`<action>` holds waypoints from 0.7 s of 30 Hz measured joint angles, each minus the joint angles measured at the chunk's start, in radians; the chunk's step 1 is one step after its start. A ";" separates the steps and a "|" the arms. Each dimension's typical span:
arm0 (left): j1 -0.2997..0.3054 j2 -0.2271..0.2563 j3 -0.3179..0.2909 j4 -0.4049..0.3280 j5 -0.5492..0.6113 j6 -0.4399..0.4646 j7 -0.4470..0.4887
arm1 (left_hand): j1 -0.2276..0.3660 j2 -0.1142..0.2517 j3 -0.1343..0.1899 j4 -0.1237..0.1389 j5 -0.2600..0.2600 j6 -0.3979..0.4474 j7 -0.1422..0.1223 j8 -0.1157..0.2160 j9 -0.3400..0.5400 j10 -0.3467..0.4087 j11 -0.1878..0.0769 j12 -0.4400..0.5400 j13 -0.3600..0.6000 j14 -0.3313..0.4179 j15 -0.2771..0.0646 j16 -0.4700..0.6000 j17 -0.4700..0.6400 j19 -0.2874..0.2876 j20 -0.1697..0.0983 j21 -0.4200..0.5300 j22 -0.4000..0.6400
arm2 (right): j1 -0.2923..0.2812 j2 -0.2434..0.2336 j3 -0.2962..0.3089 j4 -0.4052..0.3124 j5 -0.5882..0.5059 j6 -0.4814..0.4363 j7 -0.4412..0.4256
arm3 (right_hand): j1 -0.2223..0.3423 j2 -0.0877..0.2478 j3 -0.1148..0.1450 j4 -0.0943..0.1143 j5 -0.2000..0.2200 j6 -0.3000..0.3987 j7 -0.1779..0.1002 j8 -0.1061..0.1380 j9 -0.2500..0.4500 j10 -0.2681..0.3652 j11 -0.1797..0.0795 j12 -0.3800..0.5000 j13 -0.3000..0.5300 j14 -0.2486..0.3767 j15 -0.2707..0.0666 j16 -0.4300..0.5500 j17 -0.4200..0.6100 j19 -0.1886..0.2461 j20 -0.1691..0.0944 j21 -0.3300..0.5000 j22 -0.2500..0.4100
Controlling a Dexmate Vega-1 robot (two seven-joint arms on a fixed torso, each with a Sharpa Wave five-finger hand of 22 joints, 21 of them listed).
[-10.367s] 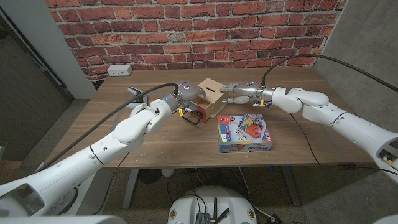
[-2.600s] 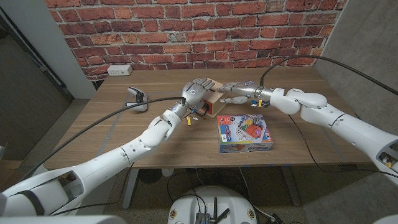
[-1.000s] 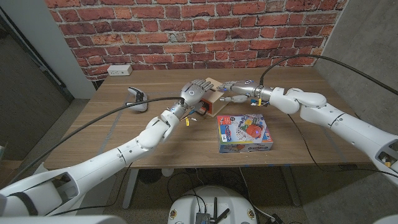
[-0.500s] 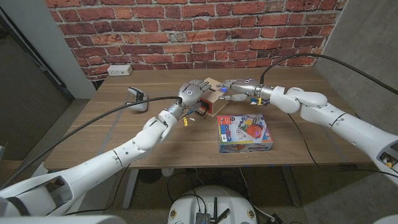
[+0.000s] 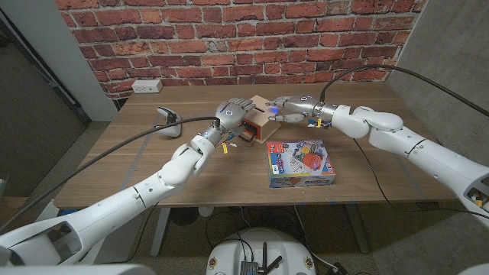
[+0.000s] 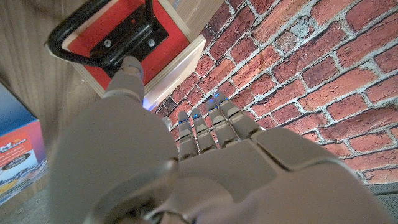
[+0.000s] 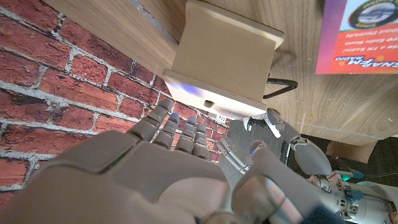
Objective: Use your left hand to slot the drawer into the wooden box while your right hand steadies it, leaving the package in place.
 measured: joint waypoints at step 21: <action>0.068 0.024 -0.098 -0.071 -0.150 0.008 -0.025 | -0.039 0.016 -0.007 0.015 0.000 0.021 0.004 0.000 0.000 0.018 0.000 0.007 0.000 0.000 0.000 0.000 -0.003 0.011 0.000 0.008 0.002 | -0.055 -0.013 0.054 -0.059 0.078 -0.068 0.002 | 0.000 0.000 0.000 0.000 0.000 0.010 -0.012 0.000 0.000 0.005 -0.005 0.000 0.000 0.011 0.000 0.000 0.005 0.014 -0.003 0.000 0.000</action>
